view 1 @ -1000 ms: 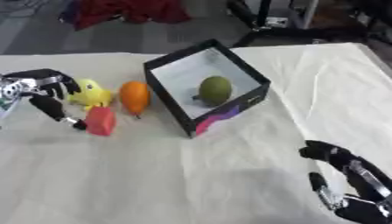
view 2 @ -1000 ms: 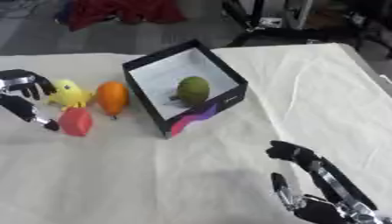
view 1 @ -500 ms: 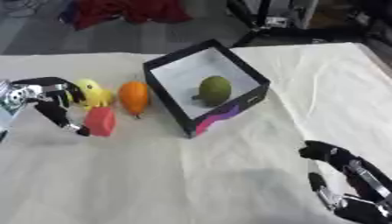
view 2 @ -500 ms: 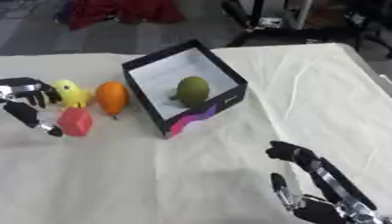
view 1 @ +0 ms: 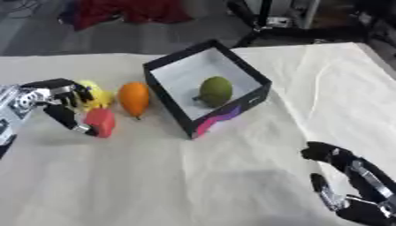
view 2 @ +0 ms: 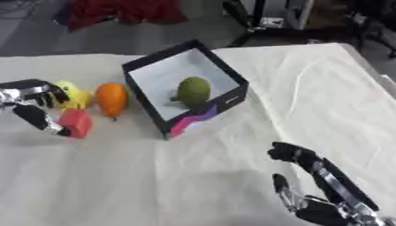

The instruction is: Pick up objects on the table and place them in the box.

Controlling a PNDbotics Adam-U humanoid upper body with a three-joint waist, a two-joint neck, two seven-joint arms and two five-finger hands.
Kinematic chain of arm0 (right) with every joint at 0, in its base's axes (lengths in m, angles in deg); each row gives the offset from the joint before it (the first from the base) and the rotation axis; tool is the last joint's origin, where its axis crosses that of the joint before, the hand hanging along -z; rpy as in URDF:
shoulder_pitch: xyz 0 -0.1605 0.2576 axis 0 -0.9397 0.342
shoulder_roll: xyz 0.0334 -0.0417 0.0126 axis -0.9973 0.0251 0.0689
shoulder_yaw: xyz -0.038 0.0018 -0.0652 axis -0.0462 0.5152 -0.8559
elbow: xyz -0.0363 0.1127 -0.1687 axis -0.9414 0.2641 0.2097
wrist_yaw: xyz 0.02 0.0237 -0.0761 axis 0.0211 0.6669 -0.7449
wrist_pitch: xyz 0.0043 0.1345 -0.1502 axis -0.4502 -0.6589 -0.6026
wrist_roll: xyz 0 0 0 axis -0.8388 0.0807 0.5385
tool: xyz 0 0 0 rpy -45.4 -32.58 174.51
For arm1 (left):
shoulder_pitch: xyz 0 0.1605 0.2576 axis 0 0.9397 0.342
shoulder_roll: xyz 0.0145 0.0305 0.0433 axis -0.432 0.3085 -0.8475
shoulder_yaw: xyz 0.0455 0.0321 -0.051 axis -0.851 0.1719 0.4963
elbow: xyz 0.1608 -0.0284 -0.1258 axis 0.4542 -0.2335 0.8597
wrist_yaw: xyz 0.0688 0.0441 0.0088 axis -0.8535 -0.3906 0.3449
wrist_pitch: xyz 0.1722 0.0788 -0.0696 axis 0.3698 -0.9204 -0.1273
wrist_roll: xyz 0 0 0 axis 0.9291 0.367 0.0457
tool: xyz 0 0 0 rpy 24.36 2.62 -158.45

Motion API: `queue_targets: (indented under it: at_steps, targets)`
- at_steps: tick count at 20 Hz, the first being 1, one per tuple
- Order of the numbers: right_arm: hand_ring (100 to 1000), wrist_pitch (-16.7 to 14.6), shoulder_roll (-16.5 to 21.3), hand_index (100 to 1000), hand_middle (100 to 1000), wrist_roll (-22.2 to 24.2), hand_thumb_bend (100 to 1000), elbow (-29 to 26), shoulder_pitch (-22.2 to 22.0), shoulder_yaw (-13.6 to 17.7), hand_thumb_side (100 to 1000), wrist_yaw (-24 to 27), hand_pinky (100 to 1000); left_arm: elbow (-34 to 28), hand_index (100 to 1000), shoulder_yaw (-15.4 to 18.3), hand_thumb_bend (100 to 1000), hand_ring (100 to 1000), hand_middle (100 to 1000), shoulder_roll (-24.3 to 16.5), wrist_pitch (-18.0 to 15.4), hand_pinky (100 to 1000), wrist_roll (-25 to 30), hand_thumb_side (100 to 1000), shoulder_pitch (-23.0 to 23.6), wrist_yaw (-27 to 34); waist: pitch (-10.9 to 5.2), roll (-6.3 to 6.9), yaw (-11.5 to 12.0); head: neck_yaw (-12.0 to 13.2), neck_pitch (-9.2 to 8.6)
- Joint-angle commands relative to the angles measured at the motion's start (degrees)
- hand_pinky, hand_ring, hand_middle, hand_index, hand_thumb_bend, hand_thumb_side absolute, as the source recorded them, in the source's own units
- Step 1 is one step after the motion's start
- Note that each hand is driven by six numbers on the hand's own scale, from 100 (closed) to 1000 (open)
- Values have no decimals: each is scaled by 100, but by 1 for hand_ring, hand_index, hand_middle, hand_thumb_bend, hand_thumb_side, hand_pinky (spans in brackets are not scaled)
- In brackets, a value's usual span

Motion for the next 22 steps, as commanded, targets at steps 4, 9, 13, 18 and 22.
queue_targets:
  at_steps: [4,9,13,18,22]
  targets:
    - [825,1,77,914,780,-26,100,-53,21,34,371,-25,884,10,821,-59,689,693,720,-64,-93,751,106,337,-184,-36,-143,45,2,-14,-11]
    - [825,0,81,914,781,-26,100,-51,23,32,371,-25,883,39,819,-137,635,698,720,-28,-165,756,305,316,-247,-85,-146,45,7,-10,-11]
    - [825,0,84,913,781,-25,100,-51,22,31,368,-25,883,42,810,-171,590,695,709,-10,-220,757,427,298,-285,-162,-149,42,14,-11,-11]
    - [826,4,89,912,782,-27,100,-55,23,28,365,-25,883,26,788,-185,508,678,679,-5,-258,755,468,249,-309,-214,-151,41,21,-7,-11]
    - [826,5,91,912,782,-25,100,-55,25,30,362,-31,882,-20,748,-196,391,639,626,-6,-303,748,501,192,-314,-272,-152,40,25,-13,-11]
